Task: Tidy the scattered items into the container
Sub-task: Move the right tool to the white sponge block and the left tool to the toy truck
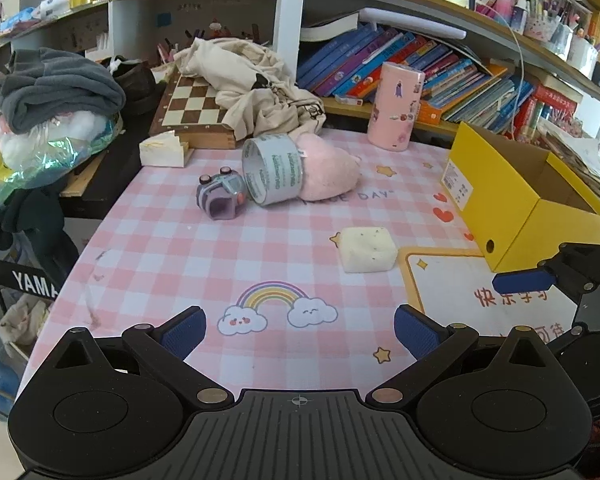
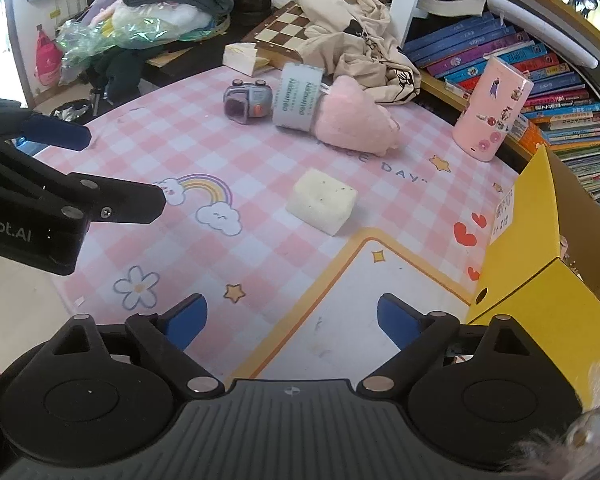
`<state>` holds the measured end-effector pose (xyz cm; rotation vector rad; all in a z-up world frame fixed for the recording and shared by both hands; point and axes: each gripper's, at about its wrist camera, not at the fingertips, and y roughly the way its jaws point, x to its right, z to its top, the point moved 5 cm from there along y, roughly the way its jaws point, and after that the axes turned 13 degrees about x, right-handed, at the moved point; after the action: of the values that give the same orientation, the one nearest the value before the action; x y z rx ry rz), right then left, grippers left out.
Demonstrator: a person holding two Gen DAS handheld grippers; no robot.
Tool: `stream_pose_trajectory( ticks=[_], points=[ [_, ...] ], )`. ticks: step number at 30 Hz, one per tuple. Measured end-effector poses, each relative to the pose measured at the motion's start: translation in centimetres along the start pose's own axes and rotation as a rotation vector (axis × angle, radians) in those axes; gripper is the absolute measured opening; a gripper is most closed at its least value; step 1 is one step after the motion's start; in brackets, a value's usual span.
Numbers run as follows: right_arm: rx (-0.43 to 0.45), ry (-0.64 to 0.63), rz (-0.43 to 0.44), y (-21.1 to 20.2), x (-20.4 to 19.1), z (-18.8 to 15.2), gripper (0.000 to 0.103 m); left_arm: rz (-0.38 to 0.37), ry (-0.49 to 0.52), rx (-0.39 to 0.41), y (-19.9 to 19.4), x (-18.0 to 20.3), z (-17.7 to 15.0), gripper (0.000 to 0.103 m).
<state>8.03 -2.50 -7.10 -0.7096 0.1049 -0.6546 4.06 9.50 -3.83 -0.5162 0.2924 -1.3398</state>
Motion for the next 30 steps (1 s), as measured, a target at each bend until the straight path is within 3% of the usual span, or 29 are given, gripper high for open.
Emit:
stream_pose_trajectory(
  ticks=[6, 21, 30],
  points=[
    [-0.015, 0.018, 0.004, 1.7, 1.1, 0.3, 0.092, 0.015, -0.016, -0.034, 1.7, -0.5, -0.1, 0.102],
    [0.0, 0.054, 0.038, 6.9, 3.0, 2.3, 0.092, 0.078, 0.007, -0.031, 6.5, -2.7, 2.0, 0.102],
    [0.0, 0.021, 0.082, 9.7, 2.9, 3.0, 0.083, 0.125, 0.042, -0.029, 11.3, -5.0, 3.6, 0.102]
  ],
)
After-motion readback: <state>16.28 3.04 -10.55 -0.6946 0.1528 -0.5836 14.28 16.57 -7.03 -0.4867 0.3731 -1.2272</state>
